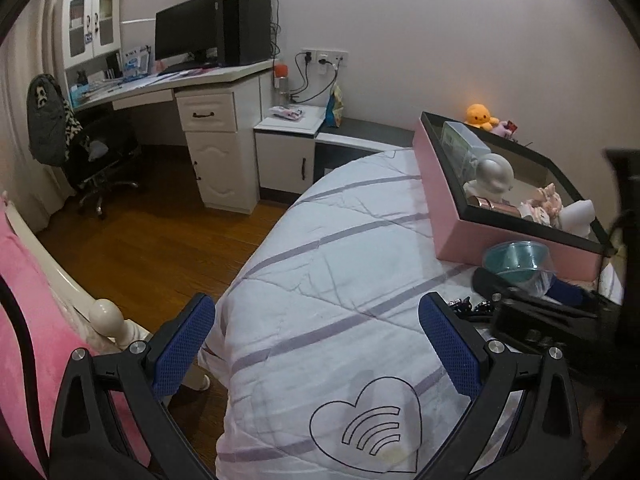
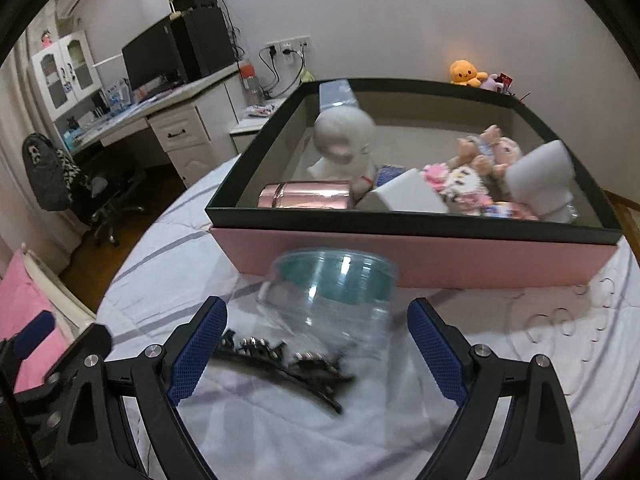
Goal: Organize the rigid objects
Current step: 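Grasp the black hair clip with the left tool while the right tool grasps the teal round container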
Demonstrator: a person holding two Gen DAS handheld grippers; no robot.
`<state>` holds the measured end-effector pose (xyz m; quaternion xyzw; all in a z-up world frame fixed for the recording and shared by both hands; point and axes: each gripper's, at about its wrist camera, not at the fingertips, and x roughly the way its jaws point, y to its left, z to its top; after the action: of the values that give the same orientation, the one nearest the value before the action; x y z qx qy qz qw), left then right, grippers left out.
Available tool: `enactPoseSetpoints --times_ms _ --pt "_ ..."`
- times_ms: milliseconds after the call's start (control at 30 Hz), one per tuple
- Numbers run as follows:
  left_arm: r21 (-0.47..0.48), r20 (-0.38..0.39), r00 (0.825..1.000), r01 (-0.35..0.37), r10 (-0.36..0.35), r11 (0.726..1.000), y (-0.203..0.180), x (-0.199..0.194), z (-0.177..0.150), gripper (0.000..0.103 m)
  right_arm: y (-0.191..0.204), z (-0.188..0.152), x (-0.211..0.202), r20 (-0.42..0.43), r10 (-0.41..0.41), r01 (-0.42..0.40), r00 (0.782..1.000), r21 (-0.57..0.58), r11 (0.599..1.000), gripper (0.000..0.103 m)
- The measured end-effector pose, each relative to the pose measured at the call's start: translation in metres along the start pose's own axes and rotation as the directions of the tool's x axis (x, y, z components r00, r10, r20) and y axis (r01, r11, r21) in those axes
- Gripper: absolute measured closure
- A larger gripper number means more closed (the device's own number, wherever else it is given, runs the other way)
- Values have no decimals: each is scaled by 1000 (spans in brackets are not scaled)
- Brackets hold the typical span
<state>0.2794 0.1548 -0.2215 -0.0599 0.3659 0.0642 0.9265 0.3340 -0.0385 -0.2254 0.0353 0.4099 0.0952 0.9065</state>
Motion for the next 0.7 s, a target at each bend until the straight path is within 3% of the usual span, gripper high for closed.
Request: enactPoseSetpoints --times_ms 133,200,233,500,633,700 --pt "5 -3 1000 30 -30 1000 -2 1 -2 0 -3 1 13 -35 -25 26 999 20 999 11" --pt "3 -8 999 46 -46 999 -4 1 -2 0 -9 1 15 -46 -25 27 999 32 999 18" --pt "4 -11 999 52 -52 999 -7 2 -2 0 -11 1 13 -39 -27 28 999 27 999 27" --pt "114 -59 984 173 -167 978 -51 10 -4 0 -43 -4 -16 2 -17 17 1000 32 999 27" --pt "220 -99 982 182 -163 959 -75 28 -4 0 -73 -13 -36 13 -23 22 1000 38 999 27" --pt "241 -142 971 220 -190 945 -84 40 -3 0 -87 -18 -44 15 -20 19 1000 48 999 26"
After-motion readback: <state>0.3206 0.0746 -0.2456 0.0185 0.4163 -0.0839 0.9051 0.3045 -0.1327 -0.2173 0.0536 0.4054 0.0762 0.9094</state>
